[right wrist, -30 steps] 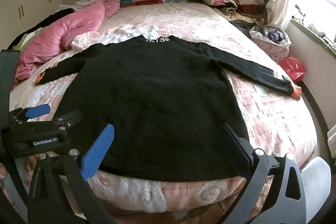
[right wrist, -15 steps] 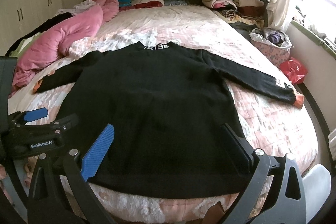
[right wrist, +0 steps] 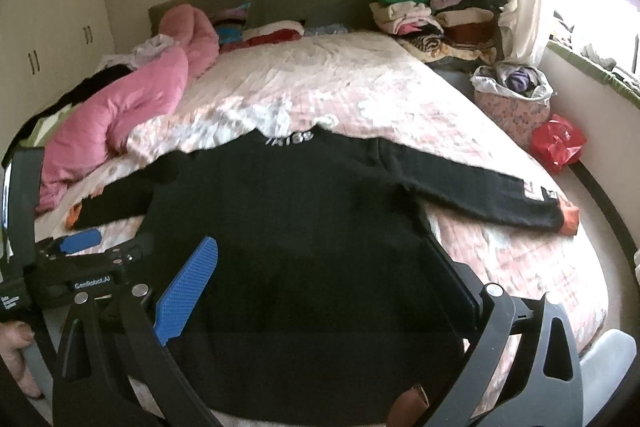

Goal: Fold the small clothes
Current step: 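Move the right tool toward the orange-cuffed sleeve end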

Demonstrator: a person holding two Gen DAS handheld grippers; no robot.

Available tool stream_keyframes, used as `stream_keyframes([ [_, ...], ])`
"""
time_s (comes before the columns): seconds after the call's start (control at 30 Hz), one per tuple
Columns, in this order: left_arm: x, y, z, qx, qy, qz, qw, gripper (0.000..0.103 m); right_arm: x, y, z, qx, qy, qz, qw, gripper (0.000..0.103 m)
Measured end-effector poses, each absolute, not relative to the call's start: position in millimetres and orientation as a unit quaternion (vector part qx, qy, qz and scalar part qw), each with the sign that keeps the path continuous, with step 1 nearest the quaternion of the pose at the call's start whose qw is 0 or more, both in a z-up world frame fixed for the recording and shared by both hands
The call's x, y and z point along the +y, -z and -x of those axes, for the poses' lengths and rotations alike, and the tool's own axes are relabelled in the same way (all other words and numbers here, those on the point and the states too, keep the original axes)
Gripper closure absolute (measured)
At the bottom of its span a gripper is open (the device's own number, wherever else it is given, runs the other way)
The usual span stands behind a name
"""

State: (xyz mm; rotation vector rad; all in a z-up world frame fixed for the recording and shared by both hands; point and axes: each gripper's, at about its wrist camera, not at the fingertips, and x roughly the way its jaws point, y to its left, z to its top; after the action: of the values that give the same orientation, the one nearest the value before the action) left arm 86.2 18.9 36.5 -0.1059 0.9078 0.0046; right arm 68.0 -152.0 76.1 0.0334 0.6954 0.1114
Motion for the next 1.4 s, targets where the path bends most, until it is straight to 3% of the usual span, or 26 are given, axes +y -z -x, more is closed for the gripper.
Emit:
stream_keyframes([
  [0.73, 13, -61, -165, 0.423, -0.003, 0.036, 0.905, 0.009, -169, -94, -139, 0.325, -0.025, -0.03, 0.945, 0.004],
  [1.4, -29, -32, -224, 0.442, 0.026, 0.016, 0.896, 0.009, -277, -43, -195, 0.363, 0.098, -0.092, 0.922, 0.004],
])
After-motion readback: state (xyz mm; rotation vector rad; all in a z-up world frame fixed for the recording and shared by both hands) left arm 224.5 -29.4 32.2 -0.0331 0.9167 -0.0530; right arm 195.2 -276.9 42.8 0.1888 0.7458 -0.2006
